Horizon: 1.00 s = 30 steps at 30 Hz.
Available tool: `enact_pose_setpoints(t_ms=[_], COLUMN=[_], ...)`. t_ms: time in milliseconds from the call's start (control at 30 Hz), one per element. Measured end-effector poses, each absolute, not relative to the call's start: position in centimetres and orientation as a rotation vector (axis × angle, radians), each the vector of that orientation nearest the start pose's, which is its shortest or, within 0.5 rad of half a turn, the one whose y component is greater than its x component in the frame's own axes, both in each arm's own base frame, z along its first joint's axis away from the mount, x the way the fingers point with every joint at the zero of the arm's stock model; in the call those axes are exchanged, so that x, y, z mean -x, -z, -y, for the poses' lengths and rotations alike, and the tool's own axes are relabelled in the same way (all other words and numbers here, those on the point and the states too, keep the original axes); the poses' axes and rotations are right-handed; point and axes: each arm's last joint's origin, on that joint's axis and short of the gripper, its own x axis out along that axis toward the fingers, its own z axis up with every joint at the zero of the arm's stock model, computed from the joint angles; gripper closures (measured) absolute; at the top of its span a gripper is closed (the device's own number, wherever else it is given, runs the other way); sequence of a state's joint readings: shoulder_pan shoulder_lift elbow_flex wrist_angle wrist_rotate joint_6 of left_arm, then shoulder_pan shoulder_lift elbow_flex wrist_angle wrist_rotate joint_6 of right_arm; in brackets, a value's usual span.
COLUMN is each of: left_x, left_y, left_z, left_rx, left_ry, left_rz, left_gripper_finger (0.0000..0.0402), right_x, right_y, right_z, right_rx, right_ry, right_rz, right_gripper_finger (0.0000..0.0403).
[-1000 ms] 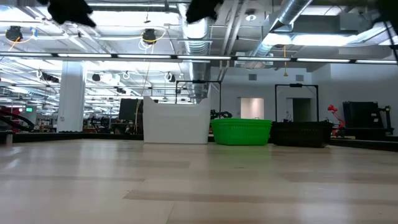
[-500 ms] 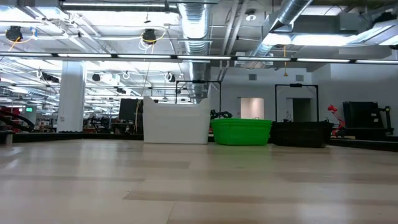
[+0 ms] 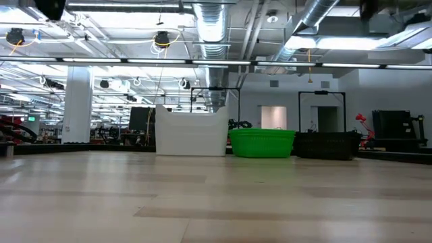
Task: Stack baskets by color
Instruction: Return to Home Position
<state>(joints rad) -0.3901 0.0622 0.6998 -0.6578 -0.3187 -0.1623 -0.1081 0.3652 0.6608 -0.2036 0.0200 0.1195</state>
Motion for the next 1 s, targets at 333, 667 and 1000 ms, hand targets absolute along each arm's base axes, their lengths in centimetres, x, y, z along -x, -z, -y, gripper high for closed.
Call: enact_pose_setpoints(t_ms=[333, 667, 1000], left_x=[-4.2, -6.6, -8.4], left_y=[-26.3, -23.0, -17.3], left_z=[0.8, 1.8, 2.2], left_rx=[0.203, 0.211, 0.258], left_ry=[0.075, 0.086, -0.042], left_rz=[-0.082, -0.039, -0.167], left_gripper_finger=[0.0148, 0.0148, 0.0148], right_x=[-8.9, -9.6, -9.7], right_y=[-22.7, -18.1, -17.8], right_z=[1.1, 1.2, 1.2], right_rx=[-0.224, -0.262, -0.251], right_ry=[0.115, 0.117, 0.121], right_rz=[0.198, 0.177, 0.141], right_gripper_finger=[0.0296, 0.0296, 0.0296])
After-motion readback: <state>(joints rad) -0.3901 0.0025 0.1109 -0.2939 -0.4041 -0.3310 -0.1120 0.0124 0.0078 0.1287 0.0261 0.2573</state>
